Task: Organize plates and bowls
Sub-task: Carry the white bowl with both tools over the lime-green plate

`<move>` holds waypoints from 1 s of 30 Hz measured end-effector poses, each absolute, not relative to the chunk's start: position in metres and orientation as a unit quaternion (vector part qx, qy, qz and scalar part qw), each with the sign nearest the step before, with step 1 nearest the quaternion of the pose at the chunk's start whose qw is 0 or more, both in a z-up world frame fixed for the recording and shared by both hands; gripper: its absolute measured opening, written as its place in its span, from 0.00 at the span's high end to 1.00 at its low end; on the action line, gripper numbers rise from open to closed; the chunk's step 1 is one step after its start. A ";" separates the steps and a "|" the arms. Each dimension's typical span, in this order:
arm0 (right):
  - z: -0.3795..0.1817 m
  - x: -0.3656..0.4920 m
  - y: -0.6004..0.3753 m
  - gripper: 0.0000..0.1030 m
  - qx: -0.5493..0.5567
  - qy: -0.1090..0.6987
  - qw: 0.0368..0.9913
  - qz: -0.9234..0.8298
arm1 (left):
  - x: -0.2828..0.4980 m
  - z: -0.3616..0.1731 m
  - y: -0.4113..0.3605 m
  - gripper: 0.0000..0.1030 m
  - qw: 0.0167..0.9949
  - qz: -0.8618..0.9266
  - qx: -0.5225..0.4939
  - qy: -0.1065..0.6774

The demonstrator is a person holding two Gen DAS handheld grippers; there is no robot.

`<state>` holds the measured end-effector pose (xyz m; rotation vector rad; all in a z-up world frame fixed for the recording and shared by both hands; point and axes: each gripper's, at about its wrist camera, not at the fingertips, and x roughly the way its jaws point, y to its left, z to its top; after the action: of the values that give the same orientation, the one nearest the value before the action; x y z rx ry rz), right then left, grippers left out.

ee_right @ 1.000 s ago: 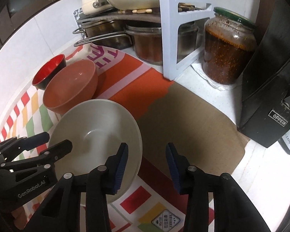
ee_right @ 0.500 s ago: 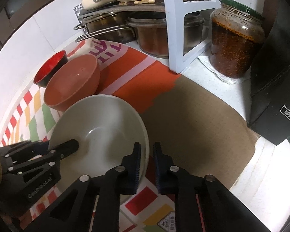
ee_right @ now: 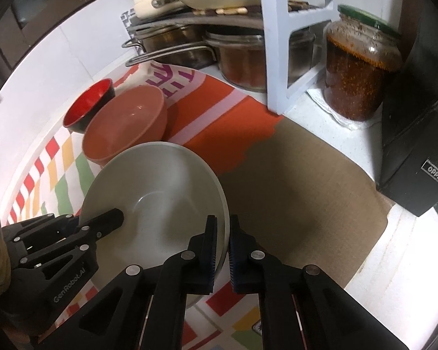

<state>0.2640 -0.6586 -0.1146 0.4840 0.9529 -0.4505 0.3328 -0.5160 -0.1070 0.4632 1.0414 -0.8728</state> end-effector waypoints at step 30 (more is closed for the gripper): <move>-0.066 0.269 -0.514 0.92 0.139 0.449 0.878 -0.093 | 0.317 -0.061 -0.335 0.88 0.820 -0.315 0.121 0.463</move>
<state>0.2695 -0.5143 -0.0663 0.2906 0.9356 -0.1937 0.3174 -0.3346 -0.0608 0.2574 0.9859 -0.6713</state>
